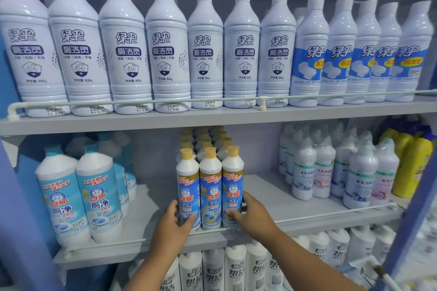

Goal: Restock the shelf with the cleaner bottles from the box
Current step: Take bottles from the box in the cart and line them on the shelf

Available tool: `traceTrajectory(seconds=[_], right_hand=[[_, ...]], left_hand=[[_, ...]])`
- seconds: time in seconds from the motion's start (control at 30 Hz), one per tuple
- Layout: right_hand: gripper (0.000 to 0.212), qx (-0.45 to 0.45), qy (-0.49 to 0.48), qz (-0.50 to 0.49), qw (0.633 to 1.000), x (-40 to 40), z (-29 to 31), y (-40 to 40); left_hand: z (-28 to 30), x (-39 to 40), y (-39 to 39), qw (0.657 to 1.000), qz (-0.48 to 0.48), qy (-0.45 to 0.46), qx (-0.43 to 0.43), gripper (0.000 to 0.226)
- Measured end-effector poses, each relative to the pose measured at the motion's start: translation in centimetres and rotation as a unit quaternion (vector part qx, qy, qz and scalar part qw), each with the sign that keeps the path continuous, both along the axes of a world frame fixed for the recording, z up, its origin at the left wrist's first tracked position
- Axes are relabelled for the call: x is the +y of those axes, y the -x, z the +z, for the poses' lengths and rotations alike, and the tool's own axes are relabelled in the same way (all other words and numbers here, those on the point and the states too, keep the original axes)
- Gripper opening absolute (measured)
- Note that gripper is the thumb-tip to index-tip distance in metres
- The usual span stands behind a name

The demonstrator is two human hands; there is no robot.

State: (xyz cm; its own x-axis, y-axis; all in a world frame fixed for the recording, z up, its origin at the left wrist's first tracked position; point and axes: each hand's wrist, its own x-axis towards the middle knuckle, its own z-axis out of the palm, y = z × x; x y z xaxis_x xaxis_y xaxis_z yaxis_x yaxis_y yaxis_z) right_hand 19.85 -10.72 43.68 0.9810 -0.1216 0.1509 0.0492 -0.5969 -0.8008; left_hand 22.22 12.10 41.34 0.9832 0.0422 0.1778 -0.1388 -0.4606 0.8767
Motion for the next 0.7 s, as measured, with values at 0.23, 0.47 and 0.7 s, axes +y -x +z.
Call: traceTrajectory(seconds=[0.23, 0.47, 0.7], right_hand=[[0.047, 0.041, 0.106, -0.030, 0.993, 0.8, 0.4, 1.4], [0.066, 0.041, 0.295, -0.040, 0.954, -0.3, -1.0, 4.7], [0.071, 0.043, 0.352, 0.015, 0.935, -3.6, -3.1, 10.2]], left_hand=[[0.2, 0.9, 0.6, 0.992, 0.007, -0.124, -0.018, 0.059], [0.1, 0.2, 4.0, 0.964, 0.001, -0.262, -0.042, 0.080], [-1.8, -2.1, 9.6, 0.938, 0.007, -0.345, -0.036, 0.073]])
